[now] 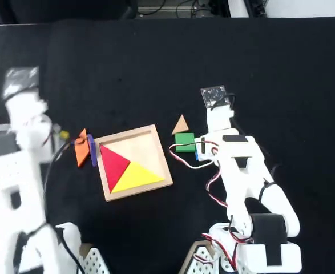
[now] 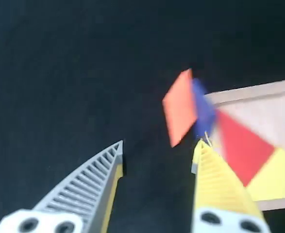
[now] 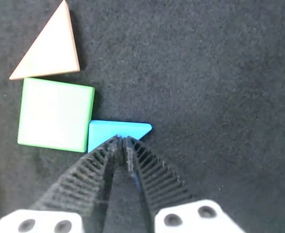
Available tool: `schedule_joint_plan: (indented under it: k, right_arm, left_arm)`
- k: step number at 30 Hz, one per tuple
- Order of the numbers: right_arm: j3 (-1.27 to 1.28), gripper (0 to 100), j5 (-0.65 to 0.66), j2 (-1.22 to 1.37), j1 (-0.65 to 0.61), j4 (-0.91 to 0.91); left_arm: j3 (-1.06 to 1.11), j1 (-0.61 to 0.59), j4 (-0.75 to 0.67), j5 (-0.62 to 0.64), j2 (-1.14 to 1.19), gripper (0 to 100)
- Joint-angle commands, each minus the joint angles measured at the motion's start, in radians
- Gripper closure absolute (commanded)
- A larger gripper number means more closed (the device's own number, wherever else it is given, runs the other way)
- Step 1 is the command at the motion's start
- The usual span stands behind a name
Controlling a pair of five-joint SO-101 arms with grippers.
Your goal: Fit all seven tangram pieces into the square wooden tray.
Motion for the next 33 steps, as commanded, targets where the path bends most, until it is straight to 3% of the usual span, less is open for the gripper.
schedule_joint_plan:
  k: [1, 4, 6, 9, 15, 23, 33]
  right_arm:
    - [-0.059, 98.3, 0.005, 0.007, -0.017, 0.009]
    - [-0.059, 98.3, 0.005, 0.007, -0.018, 0.009]
    - [-0.059, 98.3, 0.005, 0.007, -0.020, 0.009]
    - [-0.058, 98.3, 0.005, 0.012, -0.018, 0.009]
    - [-0.058, 98.3, 0.006, 0.013, -0.017, 0.034]
    - [-0.058, 98.4, 0.008, 0.015, -0.017, 0.028]
    - [-0.059, 98.5, 0.008, 0.015, -0.017, 0.028]
  left_arm:
    - [0.234, -0.151, -0.100, 0.011, -0.167, 77]
    - [0.407, -0.194, -0.244, 0.012, -0.258, 77]
    - [0.464, -0.140, -0.307, 0.014, -0.299, 77]
    - [0.437, -0.005, -0.293, 0.052, -0.308, 76]
    - [0.338, 0.160, -0.275, 0.331, -0.229, 76]
    - [0.268, 0.199, -0.367, 0.445, 0.044, 76]
    - [0.189, 0.343, -0.428, 0.546, 0.160, 76]
